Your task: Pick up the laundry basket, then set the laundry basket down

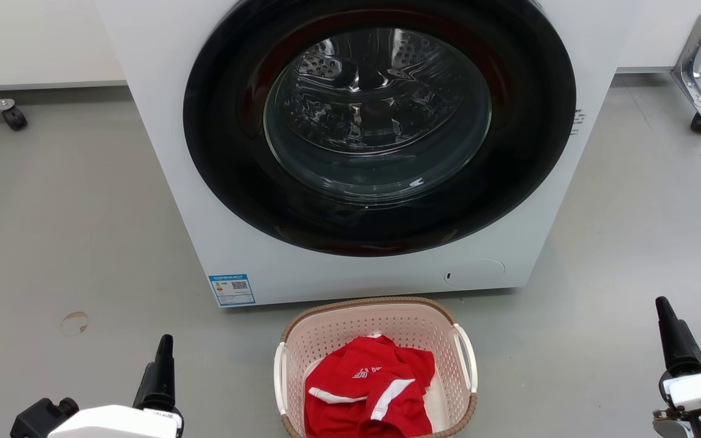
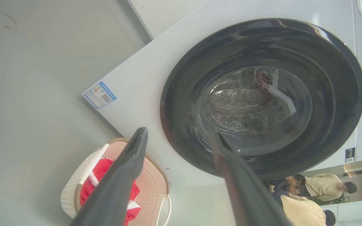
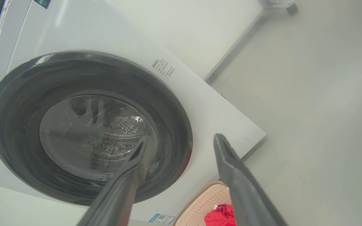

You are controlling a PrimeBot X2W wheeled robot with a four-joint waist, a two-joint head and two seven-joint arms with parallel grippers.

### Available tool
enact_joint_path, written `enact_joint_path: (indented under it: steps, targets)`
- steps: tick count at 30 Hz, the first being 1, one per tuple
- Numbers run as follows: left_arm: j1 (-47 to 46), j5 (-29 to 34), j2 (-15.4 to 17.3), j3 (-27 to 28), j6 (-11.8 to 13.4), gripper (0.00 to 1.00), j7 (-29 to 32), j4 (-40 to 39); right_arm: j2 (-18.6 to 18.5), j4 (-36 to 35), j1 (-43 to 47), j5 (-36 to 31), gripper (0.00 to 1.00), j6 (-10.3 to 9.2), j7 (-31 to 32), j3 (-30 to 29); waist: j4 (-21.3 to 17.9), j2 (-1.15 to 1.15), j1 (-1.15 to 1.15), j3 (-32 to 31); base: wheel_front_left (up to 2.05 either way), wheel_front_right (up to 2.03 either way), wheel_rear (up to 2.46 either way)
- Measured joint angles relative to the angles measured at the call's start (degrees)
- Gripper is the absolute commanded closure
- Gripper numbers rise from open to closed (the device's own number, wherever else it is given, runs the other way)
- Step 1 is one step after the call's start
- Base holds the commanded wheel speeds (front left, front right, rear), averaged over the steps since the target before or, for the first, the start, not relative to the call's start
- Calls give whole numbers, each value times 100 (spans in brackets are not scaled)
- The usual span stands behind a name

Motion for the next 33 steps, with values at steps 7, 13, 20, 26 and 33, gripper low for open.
enact_joint_path:
  steps: [7, 13, 20, 26, 33]
  targets:
    - [0, 514, 145, -226, 240, 0, -7, -116, -5, -76, 0, -833, 0, 0, -70, 18, 4, 0, 0, -7, 0, 0, 0]
    - [0, 834, 267, -372, 421, 0, 5, -278, -24, -174, 0, -1216, 0, 0, -123, 42, 10, 0, -1, -17, 0, 0, 0]
    - [-1, 1160, 364, -514, 579, 0, 57, -436, -35, -274, 0, -1570, 0, 0, -171, 67, 7, 0, 0, -24, 0, 0, 0]
    - [0, 1489, 480, -665, 739, 0, 70, -555, -54, -346, 1, -1949, 0, 1, -213, 122, 21, 0, 0, -43, 0, 0, 0]
    - [1, 1883, 621, -839, 933, 0, 68, -751, -73, -405, 2, -2446, 0, 1, -250, 192, 37, 0, -1, -61, 0, 0, 0]
